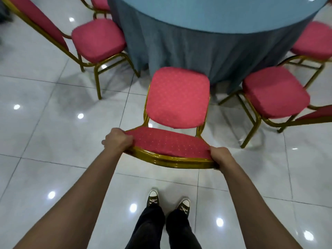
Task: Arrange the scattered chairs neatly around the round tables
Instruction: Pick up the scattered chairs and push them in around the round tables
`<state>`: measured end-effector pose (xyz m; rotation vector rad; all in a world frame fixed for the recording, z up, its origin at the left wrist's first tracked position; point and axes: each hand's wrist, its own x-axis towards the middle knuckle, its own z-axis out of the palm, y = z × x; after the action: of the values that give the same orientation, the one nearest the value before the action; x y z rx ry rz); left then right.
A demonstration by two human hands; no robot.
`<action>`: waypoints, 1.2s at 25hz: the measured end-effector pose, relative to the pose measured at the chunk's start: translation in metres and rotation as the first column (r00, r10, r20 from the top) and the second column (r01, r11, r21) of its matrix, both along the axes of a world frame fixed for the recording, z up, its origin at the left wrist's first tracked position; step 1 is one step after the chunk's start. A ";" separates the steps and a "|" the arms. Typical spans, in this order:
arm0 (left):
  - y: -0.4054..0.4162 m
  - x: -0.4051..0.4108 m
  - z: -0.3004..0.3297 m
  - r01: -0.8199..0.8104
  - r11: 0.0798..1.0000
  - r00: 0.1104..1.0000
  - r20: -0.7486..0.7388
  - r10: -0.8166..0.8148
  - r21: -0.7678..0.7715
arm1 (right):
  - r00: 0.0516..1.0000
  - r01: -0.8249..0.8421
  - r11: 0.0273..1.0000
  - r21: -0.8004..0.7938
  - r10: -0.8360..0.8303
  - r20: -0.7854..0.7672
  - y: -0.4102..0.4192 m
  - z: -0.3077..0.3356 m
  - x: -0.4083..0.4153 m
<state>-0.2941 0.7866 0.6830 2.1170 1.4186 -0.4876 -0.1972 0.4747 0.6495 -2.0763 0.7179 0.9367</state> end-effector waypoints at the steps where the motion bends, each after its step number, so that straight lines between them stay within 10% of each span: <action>1: -0.001 0.004 0.012 -0.007 1.000 1.000 -0.007 0.007 -0.018 | 0.998 0.056 0.998 0.016 -0.056 0.023 0.004 0.013 0.003; 7: -0.046 -0.005 0.050 0.410 0.861 0.864 0.175 -0.472 0.301 | 0.917 -0.027 0.988 -0.155 0.086 0.389 0.028 0.061 0.007; 19: -0.025 0.000 0.032 0.394 0.902 0.782 0.452 -0.429 0.177 | 0.802 -0.157 0.987 -0.042 0.153 0.578 0.036 0.052 -0.009; 30: 0.052 0.161 0.042 0.461 0.826 0.750 0.356 -0.558 0.323 | 0.791 -0.270 0.950 -0.155 0.311 0.527 0.102 0.058 0.136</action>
<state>-0.1335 0.8388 0.7250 2.5911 0.6397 -0.0270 -0.0610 0.5767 0.7075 -2.4030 0.1266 0.4192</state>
